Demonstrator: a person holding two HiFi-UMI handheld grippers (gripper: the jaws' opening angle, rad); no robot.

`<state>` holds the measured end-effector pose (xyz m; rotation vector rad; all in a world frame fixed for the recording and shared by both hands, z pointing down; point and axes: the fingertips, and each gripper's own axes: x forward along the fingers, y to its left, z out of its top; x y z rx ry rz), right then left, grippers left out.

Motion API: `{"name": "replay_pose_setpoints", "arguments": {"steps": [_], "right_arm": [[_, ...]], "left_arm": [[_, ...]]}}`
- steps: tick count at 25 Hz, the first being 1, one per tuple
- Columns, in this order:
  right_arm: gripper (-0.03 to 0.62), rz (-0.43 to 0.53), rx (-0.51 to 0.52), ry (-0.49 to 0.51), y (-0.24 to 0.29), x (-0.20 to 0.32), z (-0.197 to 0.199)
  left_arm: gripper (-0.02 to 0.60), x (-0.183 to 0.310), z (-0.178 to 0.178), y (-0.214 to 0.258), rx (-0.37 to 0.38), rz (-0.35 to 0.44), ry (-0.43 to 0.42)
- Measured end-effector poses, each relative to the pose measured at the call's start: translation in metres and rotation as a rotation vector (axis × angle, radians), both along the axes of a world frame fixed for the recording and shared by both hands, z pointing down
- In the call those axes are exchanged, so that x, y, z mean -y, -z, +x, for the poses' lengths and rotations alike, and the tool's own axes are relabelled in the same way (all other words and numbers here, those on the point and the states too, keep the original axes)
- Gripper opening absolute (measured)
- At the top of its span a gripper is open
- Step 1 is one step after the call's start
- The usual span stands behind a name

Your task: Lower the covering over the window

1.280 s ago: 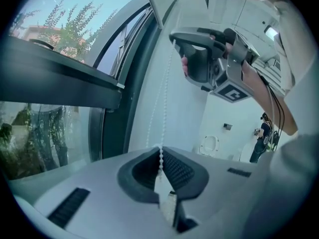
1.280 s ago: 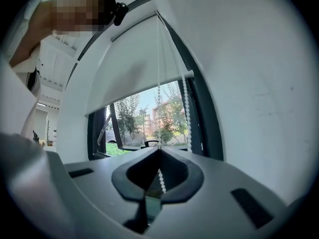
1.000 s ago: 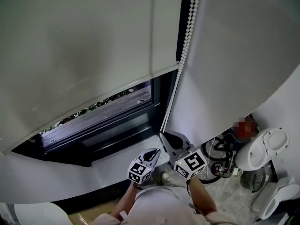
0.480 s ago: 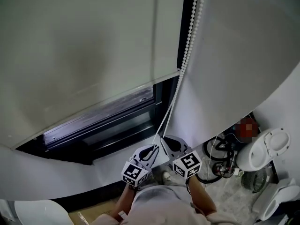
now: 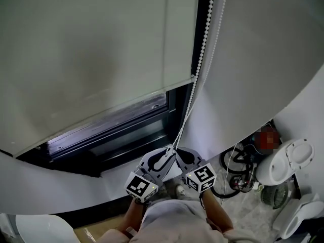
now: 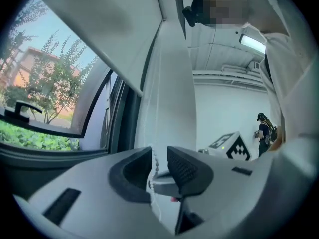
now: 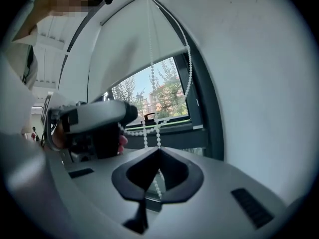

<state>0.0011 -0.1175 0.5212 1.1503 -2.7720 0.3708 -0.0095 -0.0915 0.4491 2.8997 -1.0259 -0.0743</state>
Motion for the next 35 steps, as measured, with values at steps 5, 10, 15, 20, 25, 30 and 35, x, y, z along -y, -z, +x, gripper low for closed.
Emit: {"name": "replay_pose_setpoints", "arguments": {"steps": [5,10,15,20,25,30,35], "right_arm": [[-0.003,0.004,0.000,0.011,0.001,-0.004,-0.005],[-0.003,0.004,0.011,0.024,0.002,-0.010,-0.013],[-0.003,0.003,0.031,0.034,0.003,-0.014,-0.017],[-0.003,-0.003,0.061,0.028,0.002,-0.016,-0.019],[-0.003,-0.005,0.084,0.021,0.002,-0.015,-0.018],[-0.003,-0.046,0.028,0.030,-0.019,-0.018,-0.018],[-0.003,-0.112,-0.003,0.033,-0.051,-0.022,-0.016]], "left_arm": [[0.091,0.009,0.008,0.045,-0.025,0.079,0.004],[0.091,0.020,0.011,0.081,-0.042,0.151,0.018],[0.089,0.028,0.014,0.116,-0.056,0.212,0.033],[0.089,0.031,0.016,0.132,-0.073,0.229,0.048],[0.023,0.032,0.016,0.134,-0.086,0.220,0.047],[0.018,0.033,0.021,0.114,-0.018,0.188,0.030],[0.018,0.034,0.019,0.076,-0.020,0.116,0.035]]}}
